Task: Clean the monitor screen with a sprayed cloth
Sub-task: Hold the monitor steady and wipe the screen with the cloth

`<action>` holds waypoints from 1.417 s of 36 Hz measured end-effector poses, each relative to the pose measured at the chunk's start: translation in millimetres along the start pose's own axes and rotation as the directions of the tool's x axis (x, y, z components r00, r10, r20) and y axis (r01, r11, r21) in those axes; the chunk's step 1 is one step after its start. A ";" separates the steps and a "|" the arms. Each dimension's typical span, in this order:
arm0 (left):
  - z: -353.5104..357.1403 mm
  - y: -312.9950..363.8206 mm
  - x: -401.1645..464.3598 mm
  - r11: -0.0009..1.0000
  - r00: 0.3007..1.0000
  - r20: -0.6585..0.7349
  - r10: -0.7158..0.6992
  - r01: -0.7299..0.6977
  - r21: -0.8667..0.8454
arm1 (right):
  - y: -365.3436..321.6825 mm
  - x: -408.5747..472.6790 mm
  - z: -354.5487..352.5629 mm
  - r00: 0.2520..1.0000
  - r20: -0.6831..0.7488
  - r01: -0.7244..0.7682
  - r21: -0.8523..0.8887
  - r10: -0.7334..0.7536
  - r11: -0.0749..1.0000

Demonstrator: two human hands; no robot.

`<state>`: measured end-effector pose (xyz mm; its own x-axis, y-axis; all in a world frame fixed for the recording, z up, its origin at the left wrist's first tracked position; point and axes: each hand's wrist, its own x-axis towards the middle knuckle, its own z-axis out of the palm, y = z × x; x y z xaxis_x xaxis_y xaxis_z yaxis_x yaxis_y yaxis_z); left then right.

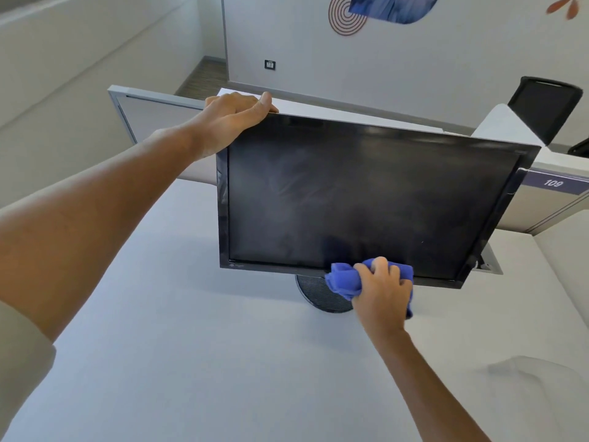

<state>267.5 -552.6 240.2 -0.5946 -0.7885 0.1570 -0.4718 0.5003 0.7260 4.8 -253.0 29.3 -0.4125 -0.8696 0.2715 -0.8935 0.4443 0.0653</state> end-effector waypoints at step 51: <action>3.7 6.8 -1.4 0.981 0.987 -0.044 0.152 -0.145 0.132 | -8.7 -1.4 4.8 0.996 0.091 0.009 0.150 -0.023 0.989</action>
<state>262.7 -546.8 242.4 -0.6302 -0.7184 0.2945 -0.4628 0.6522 0.6004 12.2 -256.6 23.7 -0.4060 -0.8957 0.1814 -0.9138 0.3987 -0.0772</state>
